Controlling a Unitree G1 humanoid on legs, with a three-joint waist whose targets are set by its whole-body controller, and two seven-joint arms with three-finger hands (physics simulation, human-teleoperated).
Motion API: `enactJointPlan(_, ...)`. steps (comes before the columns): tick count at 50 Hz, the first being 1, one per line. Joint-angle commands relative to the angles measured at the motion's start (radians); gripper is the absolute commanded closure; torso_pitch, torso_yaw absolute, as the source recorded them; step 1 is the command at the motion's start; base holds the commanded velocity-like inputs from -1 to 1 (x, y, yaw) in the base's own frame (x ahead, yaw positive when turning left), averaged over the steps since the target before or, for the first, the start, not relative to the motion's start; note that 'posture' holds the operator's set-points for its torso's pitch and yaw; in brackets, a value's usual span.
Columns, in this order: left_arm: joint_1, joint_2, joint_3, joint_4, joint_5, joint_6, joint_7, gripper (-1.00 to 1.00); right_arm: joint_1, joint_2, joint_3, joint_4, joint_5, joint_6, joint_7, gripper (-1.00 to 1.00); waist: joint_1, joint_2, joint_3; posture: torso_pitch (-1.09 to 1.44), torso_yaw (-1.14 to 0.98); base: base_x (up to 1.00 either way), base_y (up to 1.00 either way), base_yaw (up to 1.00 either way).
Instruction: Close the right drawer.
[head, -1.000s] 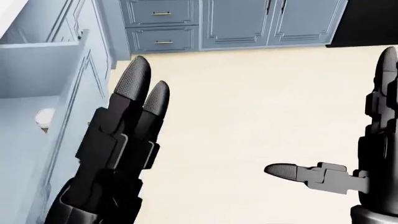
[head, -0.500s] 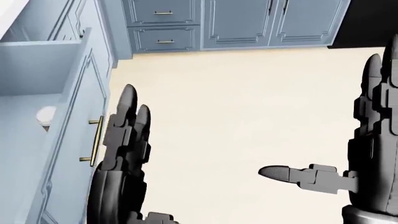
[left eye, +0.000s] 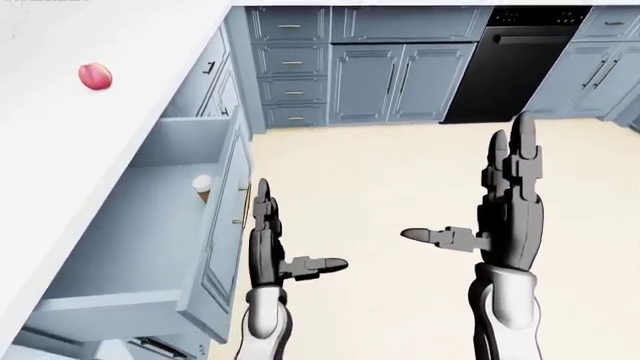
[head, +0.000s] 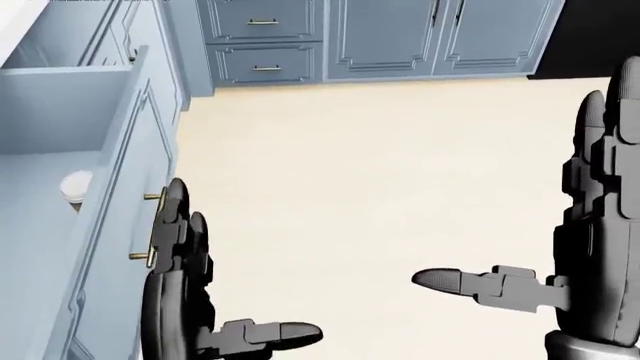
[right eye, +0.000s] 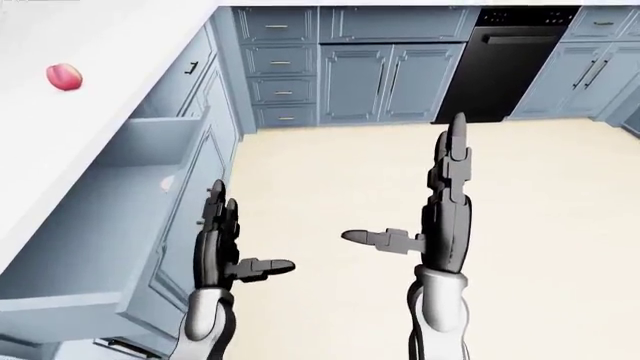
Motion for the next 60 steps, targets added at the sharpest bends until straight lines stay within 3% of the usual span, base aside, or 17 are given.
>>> enactJointPlan(1,-0.019,-0.004,0.004,-0.034,-0.012,-0.015,0.004,-1.0,-0.017,-0.005,-0.002,-0.036,0.0,-0.027,-0.002,-1.0,0.0,-0.003,-0.016,0.0,0.0,0.0,0.0,0.0)
enactJointPlan(11,-0.05,-0.003,0.07,0.03,-0.087,0.032,0.032,-1.0,-0.016,-0.006,-0.004,-0.029,0.002,-0.031,0.0,-1.0,-0.002,0.0,-0.017,0.0,0.0,0.0,0.0,0.0)
enactJointPlan(42,-0.153,0.051,0.251,0.246,-0.199,-0.002,0.161,-1.0,-0.013,-0.008,-0.009,-0.005,0.0,-0.047,-0.001,-1.0,-0.007,0.005,-0.017,0.0,0.0,0.0,0.0,0.0)
enactJointPlan(60,-0.162,0.067,0.274,0.253,-0.219,-0.01,0.192,-1.0,-0.016,-0.008,-0.008,0.002,0.001,-0.044,-0.002,-1.0,-0.015,0.006,-0.02,0.0,0.0,0.0,0.0,0.0)
